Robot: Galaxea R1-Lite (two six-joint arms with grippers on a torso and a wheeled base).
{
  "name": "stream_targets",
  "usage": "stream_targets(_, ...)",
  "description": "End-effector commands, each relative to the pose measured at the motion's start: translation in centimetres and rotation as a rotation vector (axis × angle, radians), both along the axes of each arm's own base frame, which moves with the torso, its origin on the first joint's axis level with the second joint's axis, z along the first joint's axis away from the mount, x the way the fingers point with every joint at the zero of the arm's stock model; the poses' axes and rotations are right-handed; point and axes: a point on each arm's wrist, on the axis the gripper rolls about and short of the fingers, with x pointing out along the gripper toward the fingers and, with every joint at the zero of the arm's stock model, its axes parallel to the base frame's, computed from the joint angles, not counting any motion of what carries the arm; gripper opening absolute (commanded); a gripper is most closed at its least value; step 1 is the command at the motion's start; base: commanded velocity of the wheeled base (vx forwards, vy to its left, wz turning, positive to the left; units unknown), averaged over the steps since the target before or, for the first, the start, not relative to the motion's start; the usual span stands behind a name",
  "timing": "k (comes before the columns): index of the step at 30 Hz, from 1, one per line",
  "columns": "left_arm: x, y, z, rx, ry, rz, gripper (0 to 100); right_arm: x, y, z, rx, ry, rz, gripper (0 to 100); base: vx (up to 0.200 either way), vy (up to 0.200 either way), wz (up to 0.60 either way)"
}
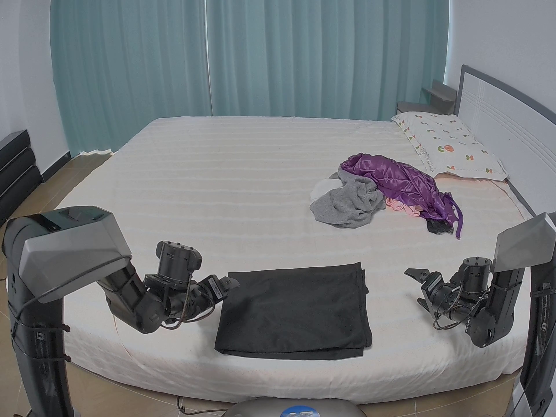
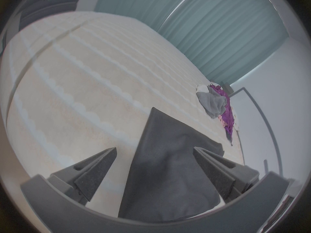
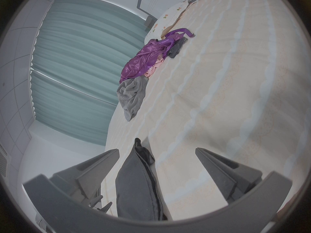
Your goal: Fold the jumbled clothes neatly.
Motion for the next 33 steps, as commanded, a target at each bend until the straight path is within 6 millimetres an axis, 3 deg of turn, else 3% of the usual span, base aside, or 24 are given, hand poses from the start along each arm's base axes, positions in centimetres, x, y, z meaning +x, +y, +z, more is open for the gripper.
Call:
stream_targets(1, -0.3, -1.2, -2.4, 0.054, 0.024, -0.039, 100, 0.0, 0.0, -0.3, -0.007, 0.005, 0.005, 100, 0.000, 0.000, 0.00)
stream_targets(5, -0.2, -2.0, -3.5, 0.101, -0.008, -0.043, 100, 0.0, 0.0, -0.2, -0.009, 0.003, 0.006, 100, 0.000, 0.000, 0.00)
stream_targets(23, 0.1, -2.8, -4.4, 0.156, -0.029, -0.020, 100, 0.0, 0.1, -0.5, -0.023, 0.005, 0.015, 100, 0.000, 0.000, 0.00)
stream_targets(24, 0.1, -2.8, -4.4, 0.156, -0.029, -0.020, 0, 0.0, 0.1, -0.5, -0.023, 0.005, 0.015, 100, 0.000, 0.000, 0.00)
stream_targets(33, 0.3, -2.9, -4.3, 0.149, -0.034, -0.012, 0, 0.0, 0.1, -0.5, -0.023, 0.007, 0.015, 100, 0.000, 0.000, 0.00)
